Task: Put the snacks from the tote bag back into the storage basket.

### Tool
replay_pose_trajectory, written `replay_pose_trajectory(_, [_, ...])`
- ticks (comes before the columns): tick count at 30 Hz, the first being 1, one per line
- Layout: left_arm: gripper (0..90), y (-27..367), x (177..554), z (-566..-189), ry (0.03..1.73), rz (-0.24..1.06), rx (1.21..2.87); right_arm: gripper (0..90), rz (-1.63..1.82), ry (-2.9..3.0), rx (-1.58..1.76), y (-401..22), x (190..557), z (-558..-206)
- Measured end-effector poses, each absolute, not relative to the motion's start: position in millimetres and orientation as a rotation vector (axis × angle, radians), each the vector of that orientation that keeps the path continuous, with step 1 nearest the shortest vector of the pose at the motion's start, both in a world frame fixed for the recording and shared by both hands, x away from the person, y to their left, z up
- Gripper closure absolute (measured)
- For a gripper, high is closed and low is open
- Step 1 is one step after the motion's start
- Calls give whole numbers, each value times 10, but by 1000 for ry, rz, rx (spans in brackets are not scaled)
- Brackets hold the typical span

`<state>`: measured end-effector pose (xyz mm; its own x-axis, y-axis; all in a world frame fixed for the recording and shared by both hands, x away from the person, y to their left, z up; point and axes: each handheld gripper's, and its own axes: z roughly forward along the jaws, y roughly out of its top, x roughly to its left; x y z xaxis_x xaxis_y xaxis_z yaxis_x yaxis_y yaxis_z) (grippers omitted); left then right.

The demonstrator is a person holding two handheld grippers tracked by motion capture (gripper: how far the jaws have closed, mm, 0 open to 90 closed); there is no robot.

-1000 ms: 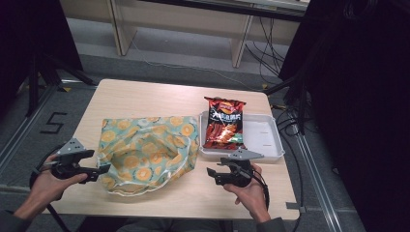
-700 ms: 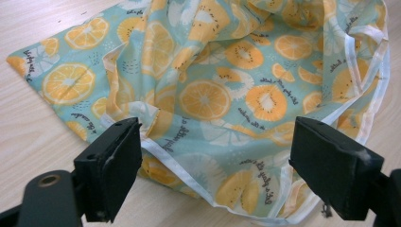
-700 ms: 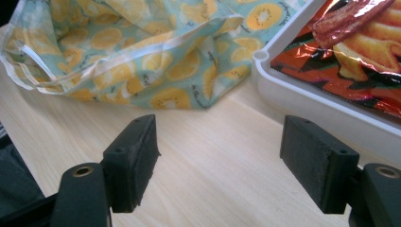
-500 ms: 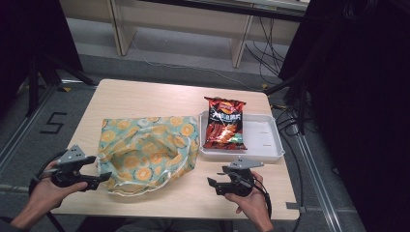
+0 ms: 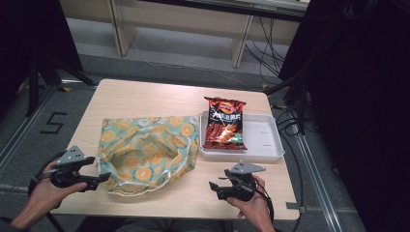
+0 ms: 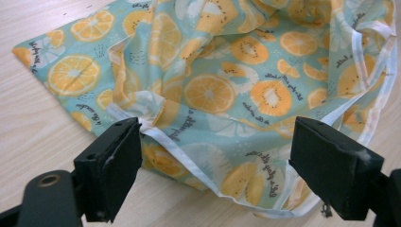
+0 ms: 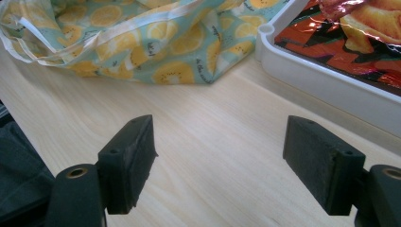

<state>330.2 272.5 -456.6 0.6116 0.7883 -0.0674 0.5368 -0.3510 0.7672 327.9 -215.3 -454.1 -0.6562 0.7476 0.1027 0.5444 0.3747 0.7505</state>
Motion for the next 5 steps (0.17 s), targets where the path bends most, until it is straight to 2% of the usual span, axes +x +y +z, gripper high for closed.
replay_pose_trajectory(5, [167, 2744, 3311, -4578, 1028, 426, 2055, 268, 1137, 2382, 1160, -2160, 3278, -4541])
